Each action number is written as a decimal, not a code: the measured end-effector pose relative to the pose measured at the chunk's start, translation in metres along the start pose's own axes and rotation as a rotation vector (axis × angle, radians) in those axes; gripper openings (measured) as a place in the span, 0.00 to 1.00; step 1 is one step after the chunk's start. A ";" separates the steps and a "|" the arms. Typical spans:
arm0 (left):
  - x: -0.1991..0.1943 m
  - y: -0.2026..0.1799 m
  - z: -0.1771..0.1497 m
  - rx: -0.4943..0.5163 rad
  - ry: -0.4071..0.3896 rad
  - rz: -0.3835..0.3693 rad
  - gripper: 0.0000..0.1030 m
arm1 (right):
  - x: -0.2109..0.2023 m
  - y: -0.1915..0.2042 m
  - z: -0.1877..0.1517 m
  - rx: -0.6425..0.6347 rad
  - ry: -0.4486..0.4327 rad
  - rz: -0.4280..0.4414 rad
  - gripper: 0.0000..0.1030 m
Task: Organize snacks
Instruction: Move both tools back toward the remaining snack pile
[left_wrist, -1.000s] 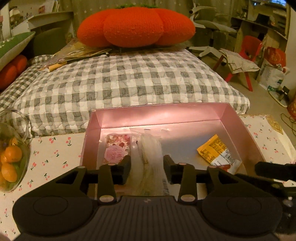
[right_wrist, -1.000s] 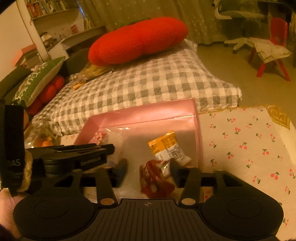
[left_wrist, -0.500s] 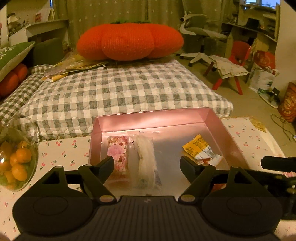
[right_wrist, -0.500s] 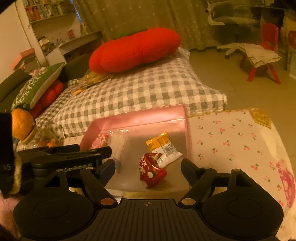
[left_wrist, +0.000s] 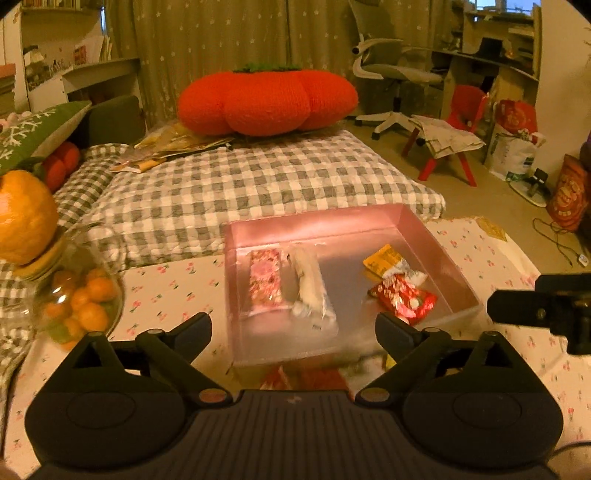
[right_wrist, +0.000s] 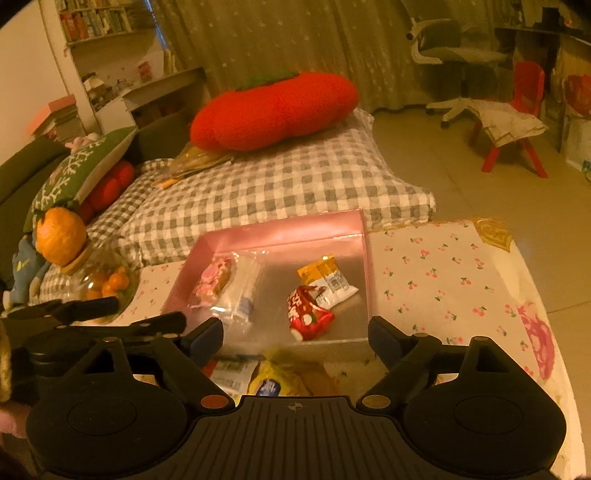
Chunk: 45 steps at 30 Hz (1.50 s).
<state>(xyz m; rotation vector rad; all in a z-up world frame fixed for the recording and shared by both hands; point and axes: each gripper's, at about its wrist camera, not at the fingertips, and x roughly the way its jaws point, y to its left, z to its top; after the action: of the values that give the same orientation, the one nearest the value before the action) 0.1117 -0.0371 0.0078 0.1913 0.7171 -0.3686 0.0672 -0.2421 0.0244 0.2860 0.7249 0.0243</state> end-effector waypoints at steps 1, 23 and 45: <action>-0.004 0.000 -0.003 -0.001 0.002 -0.002 0.94 | -0.003 0.002 -0.002 -0.007 -0.001 -0.008 0.88; -0.048 0.010 -0.068 -0.071 0.047 -0.073 0.99 | -0.029 0.014 -0.056 -0.023 0.032 -0.029 0.90; -0.046 0.012 -0.124 -0.018 -0.009 -0.063 0.99 | -0.040 -0.017 -0.092 -0.088 -0.005 -0.079 0.95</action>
<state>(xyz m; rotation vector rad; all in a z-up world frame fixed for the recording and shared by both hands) 0.0092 0.0228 -0.0525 0.1502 0.7188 -0.4231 -0.0245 -0.2401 -0.0193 0.1736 0.7272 -0.0196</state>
